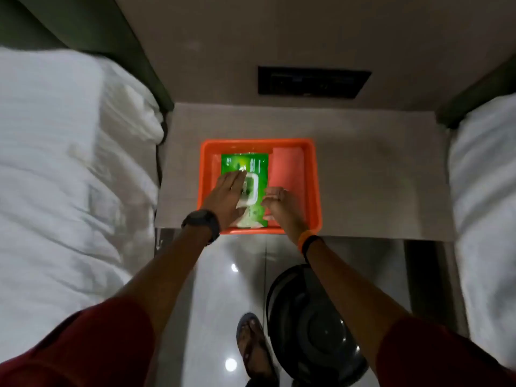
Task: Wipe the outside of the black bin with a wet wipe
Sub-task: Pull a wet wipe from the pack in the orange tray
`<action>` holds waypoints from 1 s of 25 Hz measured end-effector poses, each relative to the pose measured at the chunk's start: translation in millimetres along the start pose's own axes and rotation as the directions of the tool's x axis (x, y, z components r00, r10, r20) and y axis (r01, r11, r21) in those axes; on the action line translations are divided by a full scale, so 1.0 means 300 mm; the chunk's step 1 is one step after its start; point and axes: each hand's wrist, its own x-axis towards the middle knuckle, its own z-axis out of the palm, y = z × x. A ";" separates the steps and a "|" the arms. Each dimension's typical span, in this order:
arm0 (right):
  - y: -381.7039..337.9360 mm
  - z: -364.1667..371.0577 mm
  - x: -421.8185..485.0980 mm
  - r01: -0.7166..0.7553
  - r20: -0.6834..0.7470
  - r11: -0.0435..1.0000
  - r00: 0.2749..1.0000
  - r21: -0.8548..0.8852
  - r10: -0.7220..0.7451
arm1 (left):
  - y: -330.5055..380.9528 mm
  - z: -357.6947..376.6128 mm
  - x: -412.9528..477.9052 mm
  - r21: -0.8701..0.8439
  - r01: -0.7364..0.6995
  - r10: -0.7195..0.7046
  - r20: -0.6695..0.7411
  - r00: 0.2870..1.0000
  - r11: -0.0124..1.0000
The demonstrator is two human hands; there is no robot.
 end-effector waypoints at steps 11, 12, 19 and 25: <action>0.021 0.167 0.136 -0.021 -0.288 0.981 0.957 -0.195 -0.036 | -0.103 0.083 0.165 0.154 -0.040 0.039 0.013 0.999 0.987; 0.004 0.163 0.145 -0.035 -0.236 0.979 0.972 -0.203 -0.014 | -0.097 0.082 0.164 0.142 -0.040 0.038 0.016 0.999 0.989; 0.001 0.150 0.159 0.056 -0.173 0.968 0.980 -0.243 -0.100 | -0.141 0.023 0.101 -0.470 0.104 -0.137 -0.038 0.990 0.877; 0.035 0.215 0.147 0.140 -0.245 0.674 0.862 -0.726 -0.443 | -0.117 0.034 0.071 -0.589 0.154 -0.225 -0.049 0.973 0.793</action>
